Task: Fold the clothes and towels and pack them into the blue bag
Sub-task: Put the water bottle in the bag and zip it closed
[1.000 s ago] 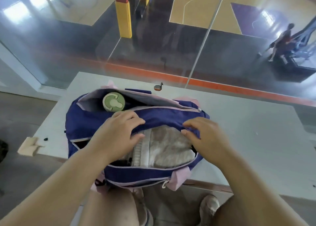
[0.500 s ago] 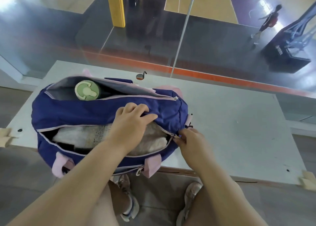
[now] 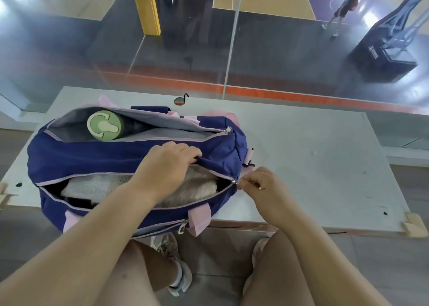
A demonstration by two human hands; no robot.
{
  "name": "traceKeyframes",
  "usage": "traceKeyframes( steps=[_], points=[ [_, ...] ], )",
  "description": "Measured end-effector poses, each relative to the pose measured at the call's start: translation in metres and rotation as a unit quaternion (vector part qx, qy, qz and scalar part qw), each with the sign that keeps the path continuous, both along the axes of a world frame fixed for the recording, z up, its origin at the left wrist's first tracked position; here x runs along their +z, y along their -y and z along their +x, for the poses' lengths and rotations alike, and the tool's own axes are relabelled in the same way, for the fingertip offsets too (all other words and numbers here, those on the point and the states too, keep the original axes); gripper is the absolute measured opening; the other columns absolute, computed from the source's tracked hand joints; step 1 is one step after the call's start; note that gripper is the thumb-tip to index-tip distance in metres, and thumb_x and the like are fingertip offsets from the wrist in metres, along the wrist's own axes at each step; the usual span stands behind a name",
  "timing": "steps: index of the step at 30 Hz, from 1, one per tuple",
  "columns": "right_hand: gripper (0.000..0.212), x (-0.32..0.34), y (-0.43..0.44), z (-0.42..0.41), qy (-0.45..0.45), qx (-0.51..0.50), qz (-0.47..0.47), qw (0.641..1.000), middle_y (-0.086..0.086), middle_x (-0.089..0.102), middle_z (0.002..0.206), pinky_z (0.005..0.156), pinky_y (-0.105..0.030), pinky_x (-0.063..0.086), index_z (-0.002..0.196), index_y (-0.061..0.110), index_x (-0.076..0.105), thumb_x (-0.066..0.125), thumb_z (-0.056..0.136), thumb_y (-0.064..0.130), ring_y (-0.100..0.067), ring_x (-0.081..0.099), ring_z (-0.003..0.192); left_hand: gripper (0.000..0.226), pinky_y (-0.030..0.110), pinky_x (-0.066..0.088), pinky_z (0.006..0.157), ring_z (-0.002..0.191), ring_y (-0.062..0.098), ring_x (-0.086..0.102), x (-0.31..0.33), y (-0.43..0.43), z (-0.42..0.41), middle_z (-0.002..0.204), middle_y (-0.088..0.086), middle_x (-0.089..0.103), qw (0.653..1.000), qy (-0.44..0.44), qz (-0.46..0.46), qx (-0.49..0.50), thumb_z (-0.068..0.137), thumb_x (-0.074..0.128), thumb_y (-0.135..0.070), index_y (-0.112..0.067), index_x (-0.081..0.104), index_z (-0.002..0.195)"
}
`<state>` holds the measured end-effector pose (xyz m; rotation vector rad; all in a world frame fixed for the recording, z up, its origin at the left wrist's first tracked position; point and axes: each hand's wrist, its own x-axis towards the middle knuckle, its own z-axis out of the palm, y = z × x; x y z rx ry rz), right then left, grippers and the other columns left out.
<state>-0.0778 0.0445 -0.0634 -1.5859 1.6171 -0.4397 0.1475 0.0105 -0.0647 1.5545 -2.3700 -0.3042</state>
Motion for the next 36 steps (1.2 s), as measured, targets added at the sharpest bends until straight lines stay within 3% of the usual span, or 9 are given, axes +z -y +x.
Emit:
traceKeyframes(
  steps=[3, 6, 10, 14, 17, 20, 24, 28, 36],
  points=[
    [0.021, -0.001, 0.001, -0.001, -0.029, 0.015, 0.006, 0.999, 0.011, 0.046, 0.084, 0.064, -0.011, 0.039, 0.080, 0.016, 0.066, 0.052, 0.095, 0.020, -0.006, 0.048, 0.071, 0.041, 0.046, 0.045, 0.084, 0.103, 0.028, 0.054, -0.007, -0.010, 0.000, 0.113, 0.001, 0.060, 0.997, 0.066, -0.026, -0.030, 0.080, 0.064, -0.018, -0.025, 0.051, 0.119],
    [0.013, -0.001, 0.002, 0.005, -0.111, 0.027, -0.052, 0.992, 0.010, 0.046, 0.088, 0.068, -0.021, 0.041, 0.084, 0.020, 0.061, 0.055, 0.092, 0.028, -0.015, 0.050, 0.079, 0.054, 0.045, 0.048, 0.078, 0.094, 0.031, 0.058, -0.011, -0.009, 0.007, 0.104, 0.005, 0.062, 0.992, 0.113, -0.048, -0.023, 0.071, 0.070, -0.008, -0.026, 0.042, 0.114],
    [0.037, 0.006, 0.008, 0.031, -0.186, 0.085, -0.106, 0.973, 0.003, 0.046, 0.110, 0.085, -0.033, 0.044, 0.110, 0.022, 0.049, 0.061, 0.084, 0.045, -0.020, 0.045, 0.100, 0.031, 0.035, 0.047, 0.060, 0.076, 0.032, 0.061, 0.005, 0.006, 0.006, 0.089, 0.006, 0.067, 0.998, 0.056, -0.004, -0.008, 0.078, 0.058, -0.006, -0.017, 0.049, 0.106],
    [0.037, 0.007, 0.029, 0.054, -0.228, 0.094, -0.123, 0.961, -0.002, 0.045, 0.119, 0.094, -0.037, 0.043, 0.117, 0.018, 0.042, 0.059, 0.088, 0.035, -0.024, 0.043, 0.111, 0.019, 0.039, 0.050, 0.070, 0.074, 0.024, 0.061, 0.026, 0.033, 0.010, 0.092, 0.003, 0.068, 0.995, 0.033, 0.098, 0.011, 0.087, 0.047, -0.013, -0.022, 0.051, 0.103],
    [0.024, 0.007, 0.046, 0.058, -0.187, 0.071, -0.131, 0.971, -0.004, 0.051, 0.119, 0.092, -0.038, 0.043, 0.116, 0.017, 0.050, 0.048, 0.093, 0.023, -0.026, 0.047, 0.108, 0.017, 0.030, 0.039, 0.067, 0.075, 0.019, 0.055, 0.041, 0.053, 0.014, 0.084, -0.003, 0.061, 0.990, 0.021, 0.140, 0.018, 0.087, 0.049, -0.012, -0.024, 0.060, 0.092],
    [0.015, 0.006, 0.056, 0.055, -0.141, 0.067, -0.098, 0.983, -0.004, 0.059, 0.100, 0.078, -0.040, 0.047, 0.099, 0.018, 0.055, 0.040, 0.096, 0.019, -0.028, 0.053, 0.090, 0.007, 0.031, 0.039, 0.068, 0.077, 0.019, 0.054, 0.044, 0.068, 0.016, 0.079, -0.007, 0.059, 0.983, 0.018, 0.181, 0.006, 0.088, 0.057, -0.026, -0.028, 0.062, 0.085],
    [0.023, -0.001, 0.065, 0.044, -0.012, 0.046, -0.023, 0.999, 0.002, 0.058, 0.078, 0.071, -0.038, 0.045, 0.077, 0.028, 0.053, 0.043, 0.094, 0.017, -0.022, 0.052, 0.075, 0.006, 0.031, 0.038, 0.072, 0.076, 0.004, 0.053, 0.037, 0.077, 0.015, 0.079, -0.019, 0.054, 0.973, -0.021, 0.228, -0.008, 0.089, 0.059, -0.030, -0.028, 0.063, 0.085],
    [0.028, -0.009, 0.074, 0.038, 0.079, 0.028, 0.030, 0.996, 0.004, 0.057, 0.074, 0.071, -0.034, 0.043, 0.073, 0.029, 0.057, 0.048, 0.093, 0.012, -0.018, 0.050, 0.073, 0.007, 0.029, 0.030, 0.067, 0.072, -0.002, 0.044, 0.027, 0.075, 0.017, 0.077, -0.017, 0.046, 0.973, -0.022, 0.230, -0.021, 0.091, 0.055, -0.033, -0.029, 0.060, 0.086],
    [0.025, -0.014, 0.077, 0.041, 0.138, -0.010, 0.073, 0.988, 0.003, 0.053, 0.071, 0.067, -0.026, 0.039, 0.072, 0.021, 0.056, 0.051, 0.094, 0.011, -0.012, 0.048, 0.069, 0.009, 0.038, 0.049, 0.070, 0.072, 0.013, 0.059, 0.033, 0.062, 0.054, 0.079, -0.008, 0.065, 0.985, 0.026, 0.168, 0.006, 0.086, 0.058, -0.042, -0.032, 0.059, 0.088]
  ],
)
